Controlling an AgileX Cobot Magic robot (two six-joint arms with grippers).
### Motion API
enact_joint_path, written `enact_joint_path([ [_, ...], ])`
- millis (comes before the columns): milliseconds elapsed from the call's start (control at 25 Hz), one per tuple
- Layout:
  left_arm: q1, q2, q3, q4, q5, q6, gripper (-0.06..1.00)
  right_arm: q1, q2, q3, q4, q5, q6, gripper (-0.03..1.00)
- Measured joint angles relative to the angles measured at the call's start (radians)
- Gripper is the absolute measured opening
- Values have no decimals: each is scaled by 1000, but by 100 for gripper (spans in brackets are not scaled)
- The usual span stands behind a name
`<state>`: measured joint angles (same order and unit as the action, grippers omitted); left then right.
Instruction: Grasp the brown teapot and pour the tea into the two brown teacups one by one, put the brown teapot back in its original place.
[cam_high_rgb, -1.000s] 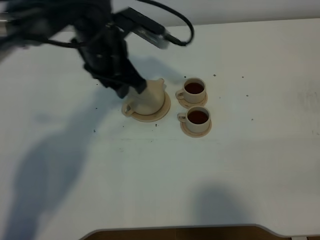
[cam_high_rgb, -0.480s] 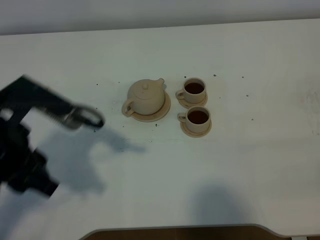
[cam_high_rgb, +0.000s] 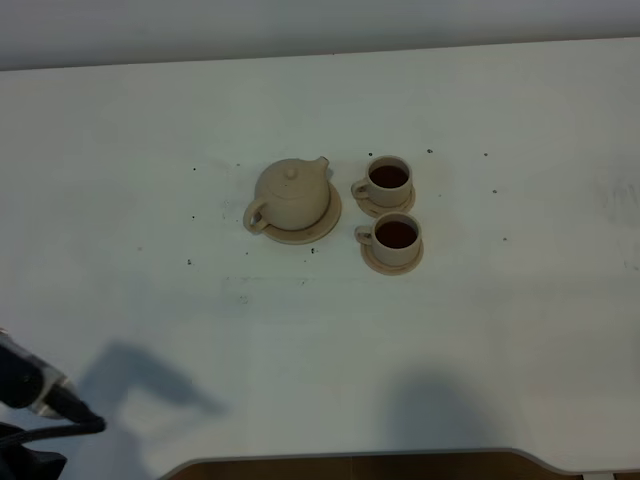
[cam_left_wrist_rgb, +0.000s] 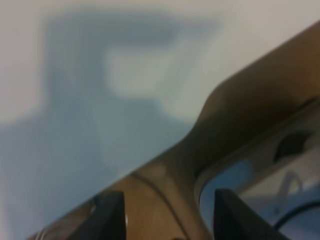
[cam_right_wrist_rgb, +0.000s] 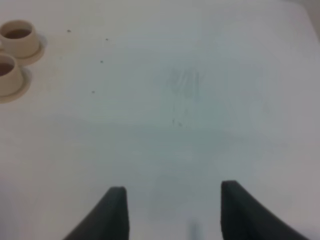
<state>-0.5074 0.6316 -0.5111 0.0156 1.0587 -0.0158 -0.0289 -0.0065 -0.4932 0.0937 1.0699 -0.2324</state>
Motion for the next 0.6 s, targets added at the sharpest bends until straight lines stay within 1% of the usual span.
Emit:
enact_joint_path([
  [40, 5, -26, 2, -3, -2, 0, 41, 0, 0, 0, 0, 0, 0, 44],
  [120, 46, -68, 2, -4, -5, -1, 41, 0, 0, 0, 0, 0, 0, 44],
  [200, 111, -114, 2, -4, -6, -1, 41, 0, 0, 0, 0, 0, 0, 44],
  [360, 265, -209, 3, -4, -8, -2, 41, 0, 0, 0, 0, 0, 0, 44],
  [440, 321, -261, 3, -4, -8, -2, 41, 0, 0, 0, 0, 0, 0, 44],
  [520, 353, -323, 3, -4, -8, -2, 41, 0, 0, 0, 0, 0, 0, 44],
  [600, 367, -382, 3, -4, -8, -2, 41, 0, 0, 0, 0, 0, 0, 44],
])
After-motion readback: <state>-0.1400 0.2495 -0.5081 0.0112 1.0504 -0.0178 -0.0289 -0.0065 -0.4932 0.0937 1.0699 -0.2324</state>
